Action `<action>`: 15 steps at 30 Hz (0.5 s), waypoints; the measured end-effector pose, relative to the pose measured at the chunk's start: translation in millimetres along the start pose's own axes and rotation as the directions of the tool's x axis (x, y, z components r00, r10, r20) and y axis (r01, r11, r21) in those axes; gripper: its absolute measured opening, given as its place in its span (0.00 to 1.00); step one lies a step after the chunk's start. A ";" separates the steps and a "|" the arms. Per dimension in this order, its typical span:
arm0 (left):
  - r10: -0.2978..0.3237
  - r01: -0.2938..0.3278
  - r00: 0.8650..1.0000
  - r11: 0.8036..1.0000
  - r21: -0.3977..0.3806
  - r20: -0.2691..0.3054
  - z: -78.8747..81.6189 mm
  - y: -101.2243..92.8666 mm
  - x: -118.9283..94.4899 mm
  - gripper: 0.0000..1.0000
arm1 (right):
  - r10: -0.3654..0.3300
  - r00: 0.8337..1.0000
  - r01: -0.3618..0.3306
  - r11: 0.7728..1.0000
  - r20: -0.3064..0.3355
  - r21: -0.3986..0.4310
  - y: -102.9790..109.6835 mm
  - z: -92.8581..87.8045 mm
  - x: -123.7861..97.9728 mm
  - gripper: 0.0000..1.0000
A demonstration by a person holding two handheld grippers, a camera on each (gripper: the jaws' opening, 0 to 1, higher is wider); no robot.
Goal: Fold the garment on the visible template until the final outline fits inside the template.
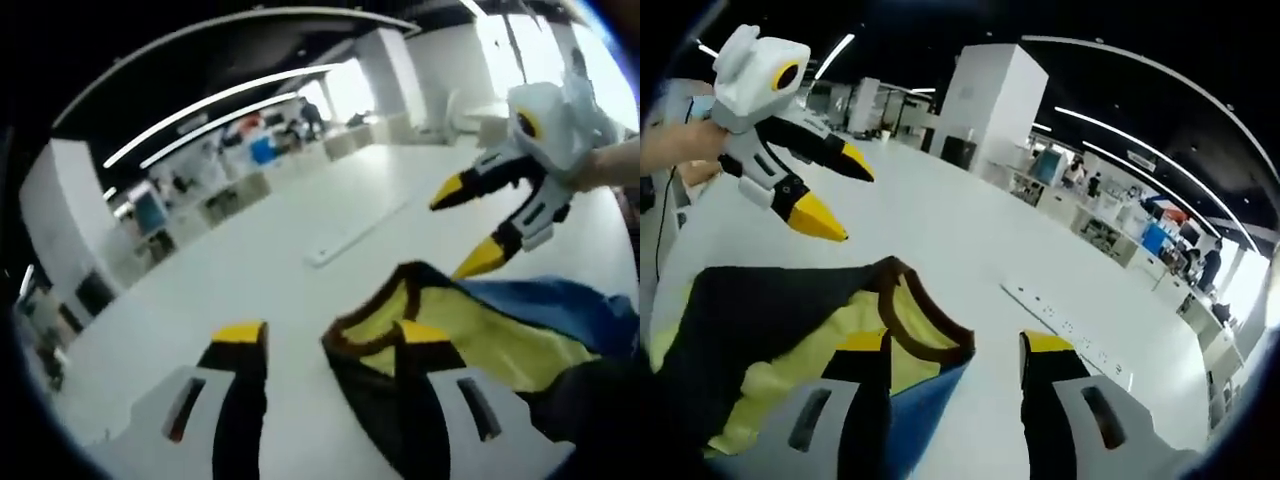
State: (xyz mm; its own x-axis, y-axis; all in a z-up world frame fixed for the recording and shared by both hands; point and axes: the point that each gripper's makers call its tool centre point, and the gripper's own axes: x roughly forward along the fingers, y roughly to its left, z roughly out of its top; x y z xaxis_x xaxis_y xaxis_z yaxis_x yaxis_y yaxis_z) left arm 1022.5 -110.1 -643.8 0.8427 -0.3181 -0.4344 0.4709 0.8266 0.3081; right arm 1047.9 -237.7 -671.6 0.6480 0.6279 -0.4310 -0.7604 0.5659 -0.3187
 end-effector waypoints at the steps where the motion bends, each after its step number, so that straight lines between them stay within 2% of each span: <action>1: -0.003 0.003 1.000 1.000 0.003 0.005 1.8 -2.0 -4.8 0.50 | -0.003 1.000 0.003 1.000 0.006 0.004 1.3 1.9 -4.8 0.58; 8: -0.021 0.021 0.998 1.000 -0.004 0.057 21.1 -20.5 -49.6 0.59 | 0.013 1.000 -0.013 1.000 0.021 -0.013 24.5 14.2 -44.8 0.66; 10: -0.039 0.039 0.998 0.999 0.000 0.053 22.8 -28.5 -58.4 0.64 | 0.016 0.999 -0.015 1.000 0.033 -0.010 31.4 18.7 -57.9 0.68; 15: -0.060 0.060 0.996 0.998 -0.007 0.071 27.1 -47.2 -84.6 0.68 | 0.035 0.998 -0.037 0.999 0.050 0.038 50.9 25.7 -83.5 0.77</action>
State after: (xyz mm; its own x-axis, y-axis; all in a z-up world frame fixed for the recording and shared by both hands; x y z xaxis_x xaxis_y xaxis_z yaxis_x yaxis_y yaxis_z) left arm 936.1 -134.8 -598.6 0.8294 -0.3988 -0.3912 0.5191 0.8090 0.2758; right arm 956.1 -247.6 -630.1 0.6222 0.6733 -0.3995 -0.7817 0.5622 -0.2700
